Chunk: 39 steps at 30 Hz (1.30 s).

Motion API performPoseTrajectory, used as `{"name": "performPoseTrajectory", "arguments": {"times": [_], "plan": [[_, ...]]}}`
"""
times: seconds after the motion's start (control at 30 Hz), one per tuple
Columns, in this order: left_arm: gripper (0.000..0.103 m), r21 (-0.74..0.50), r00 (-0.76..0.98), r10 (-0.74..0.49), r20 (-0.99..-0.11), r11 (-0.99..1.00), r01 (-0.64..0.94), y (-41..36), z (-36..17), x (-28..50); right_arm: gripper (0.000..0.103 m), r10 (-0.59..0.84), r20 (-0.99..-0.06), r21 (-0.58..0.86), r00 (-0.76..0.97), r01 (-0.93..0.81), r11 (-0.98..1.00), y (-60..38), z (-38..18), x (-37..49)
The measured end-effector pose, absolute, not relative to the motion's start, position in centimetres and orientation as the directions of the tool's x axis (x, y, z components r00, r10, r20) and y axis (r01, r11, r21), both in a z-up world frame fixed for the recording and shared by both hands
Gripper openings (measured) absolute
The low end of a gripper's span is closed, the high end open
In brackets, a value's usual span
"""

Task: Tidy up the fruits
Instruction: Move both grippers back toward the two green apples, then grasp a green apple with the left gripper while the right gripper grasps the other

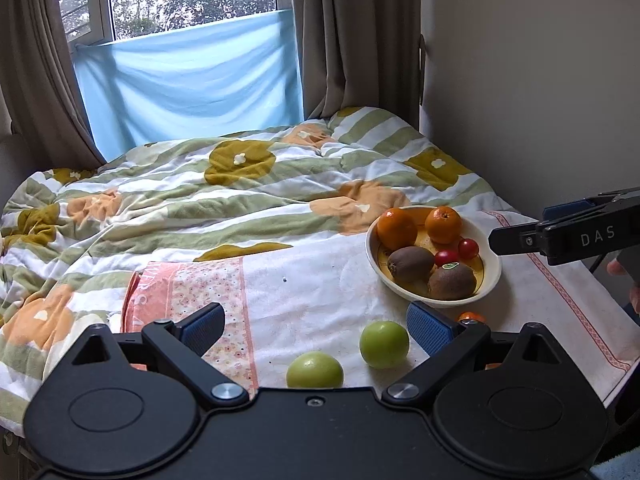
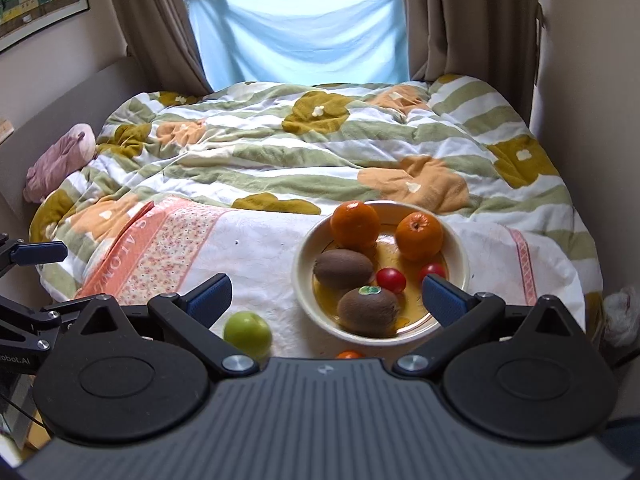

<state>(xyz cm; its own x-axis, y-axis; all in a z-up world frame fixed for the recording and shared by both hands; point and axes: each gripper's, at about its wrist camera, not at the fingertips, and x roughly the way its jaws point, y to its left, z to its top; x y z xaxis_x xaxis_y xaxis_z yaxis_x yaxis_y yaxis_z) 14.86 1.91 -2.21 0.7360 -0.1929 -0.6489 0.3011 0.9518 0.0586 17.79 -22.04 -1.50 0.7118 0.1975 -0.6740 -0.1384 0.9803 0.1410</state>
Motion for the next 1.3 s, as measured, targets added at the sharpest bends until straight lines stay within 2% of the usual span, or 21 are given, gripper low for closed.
{"name": "performPoseTrajectory", "arguments": {"times": [0.37, 0.87, 1.17, 1.3], "plan": [[0.1, 0.028, 0.682, -0.279, -0.676, 0.915, 0.402, 6.7, -3.7, 15.2, 0.103, 0.15, -0.715, 0.189, 0.683, -0.018, 0.982, -16.1, -3.5, 16.2], [0.099, 0.015, 0.544, -0.37, -0.753, 0.818, 0.576, 5.9, -11.7, 19.4, 0.103, 0.092, -0.769, 0.217, 0.633, 0.122, 0.969, -12.4, -9.9, 18.0], [0.09, 0.035, 0.504, -0.361, -0.784, 0.786, 0.617, 4.3, -14.8, 21.1, 0.103, 0.09, -0.779, 0.23, 0.62, 0.149, 0.962, -12.6, -12.4, 19.1], [0.077, 0.019, 0.477, -0.361, -0.801, 0.782, 0.623, 4.0, -15.5, 21.7, 0.103, 0.085, -0.784, 0.221, 0.614, 0.149, 0.964, -12.5, -12.8, 19.4]]}}
